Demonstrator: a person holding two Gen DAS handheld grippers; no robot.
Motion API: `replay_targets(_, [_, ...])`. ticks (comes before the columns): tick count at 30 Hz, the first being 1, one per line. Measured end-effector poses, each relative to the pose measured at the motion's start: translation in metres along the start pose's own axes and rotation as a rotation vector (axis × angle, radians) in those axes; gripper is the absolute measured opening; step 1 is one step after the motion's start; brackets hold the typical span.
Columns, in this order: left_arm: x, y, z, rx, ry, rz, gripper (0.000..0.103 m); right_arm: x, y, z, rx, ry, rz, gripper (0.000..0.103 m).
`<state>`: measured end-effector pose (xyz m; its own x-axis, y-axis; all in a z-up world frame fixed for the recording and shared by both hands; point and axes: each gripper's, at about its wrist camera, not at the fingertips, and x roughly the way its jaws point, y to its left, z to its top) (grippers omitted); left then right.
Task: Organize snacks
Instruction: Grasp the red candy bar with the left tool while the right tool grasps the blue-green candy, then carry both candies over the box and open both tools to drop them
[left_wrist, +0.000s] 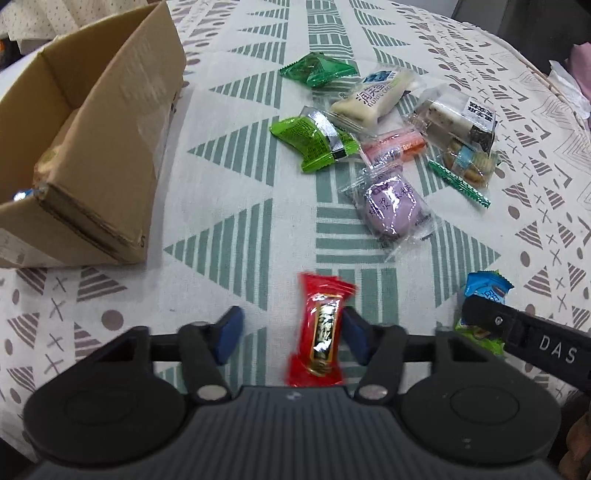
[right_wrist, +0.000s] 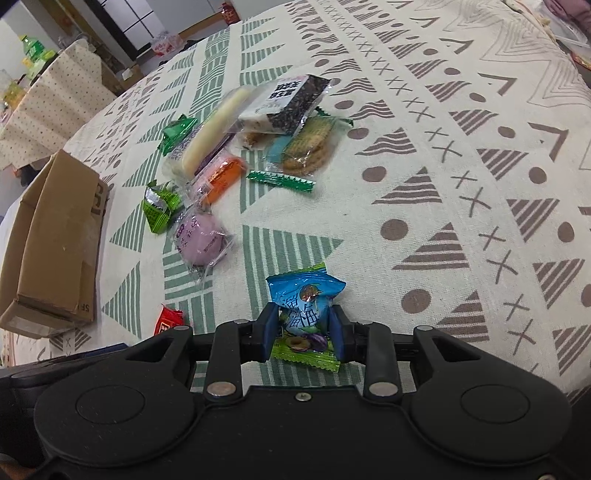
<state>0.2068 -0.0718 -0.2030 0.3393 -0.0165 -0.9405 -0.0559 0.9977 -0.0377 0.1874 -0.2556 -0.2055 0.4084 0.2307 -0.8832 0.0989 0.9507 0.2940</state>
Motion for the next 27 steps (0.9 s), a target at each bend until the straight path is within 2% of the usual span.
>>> replay_targets(1, [-0.001,0.001,0.0,-0.006,0.001,-0.004,0.042,0.0,0.001,0.0,-0.007,-0.001,0.0,0.029])
replay_targets(3, [-0.004,0.005,0.001,-0.024,-0.001,-0.024,0.019,0.0,0.002,-0.001,-0.021,-0.002,-0.002,0.028])
replay_targets(7, [-0.009,0.01,0.002,-0.049,-0.018,-0.044,0.018,-0.003,0.006,-0.002,-0.036,-0.008,0.004,0.027])
replay_targets(15, [-0.04,0.021,0.015,-0.078,-0.134,-0.07,0.018,-0.017,0.018,-0.001,-0.058,-0.045,0.022,0.026])
replay_targets(27, [-0.087,0.053,0.032,-0.169,-0.263,-0.186,0.018,-0.047,0.063,0.016,-0.127,-0.153,0.044,0.026])
